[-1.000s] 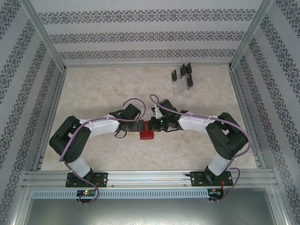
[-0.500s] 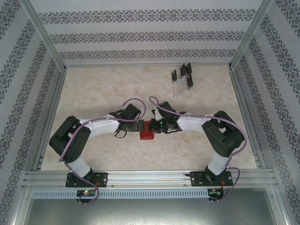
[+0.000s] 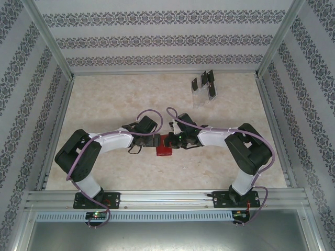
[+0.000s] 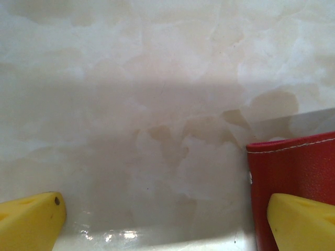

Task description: Put the credit cards into the card holder

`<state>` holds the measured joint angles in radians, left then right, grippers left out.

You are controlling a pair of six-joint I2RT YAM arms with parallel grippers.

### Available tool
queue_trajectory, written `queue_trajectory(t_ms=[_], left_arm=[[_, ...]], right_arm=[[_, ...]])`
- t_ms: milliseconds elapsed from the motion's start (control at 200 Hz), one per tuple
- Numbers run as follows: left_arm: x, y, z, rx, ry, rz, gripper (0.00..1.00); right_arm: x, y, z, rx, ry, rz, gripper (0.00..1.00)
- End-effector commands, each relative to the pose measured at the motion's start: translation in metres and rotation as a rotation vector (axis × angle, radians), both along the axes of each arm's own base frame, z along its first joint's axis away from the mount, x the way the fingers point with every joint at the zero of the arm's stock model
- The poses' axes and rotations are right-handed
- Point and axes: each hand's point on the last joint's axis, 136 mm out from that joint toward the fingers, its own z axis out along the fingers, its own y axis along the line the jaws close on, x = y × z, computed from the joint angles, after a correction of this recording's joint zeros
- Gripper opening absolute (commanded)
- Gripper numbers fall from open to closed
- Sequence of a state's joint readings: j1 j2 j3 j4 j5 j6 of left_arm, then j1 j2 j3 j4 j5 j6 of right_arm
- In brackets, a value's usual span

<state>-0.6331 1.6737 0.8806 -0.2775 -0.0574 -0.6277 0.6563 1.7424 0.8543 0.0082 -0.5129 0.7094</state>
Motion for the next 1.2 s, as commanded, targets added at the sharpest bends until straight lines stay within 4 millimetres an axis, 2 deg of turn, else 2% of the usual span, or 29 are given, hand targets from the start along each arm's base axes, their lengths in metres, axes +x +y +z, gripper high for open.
queue_trajectory(t_ms=[0,175,734,1199], left_arm=[[-0.01,-0.001,-0.024,0.001,0.061,-0.033,1.0],[-0.01,-0.001,-0.024,0.002,0.062,-0.034,1.0],[-0.013,0.001,-0.025,0.003,0.068,-0.036,1.0],[-0.013,0.0,-0.025,0.002,0.07,-0.037,1.0]], right_arm=[[0.002,-0.005,0.012,0.01,-0.017,-0.02,0.0],[0.005,-0.003,0.016,0.015,-0.023,-0.022,0.0],[0.014,-0.007,-0.007,-0.009,0.007,-0.044,0.0],[0.018,-0.004,0.029,0.05,-0.059,-0.047,0.0]])
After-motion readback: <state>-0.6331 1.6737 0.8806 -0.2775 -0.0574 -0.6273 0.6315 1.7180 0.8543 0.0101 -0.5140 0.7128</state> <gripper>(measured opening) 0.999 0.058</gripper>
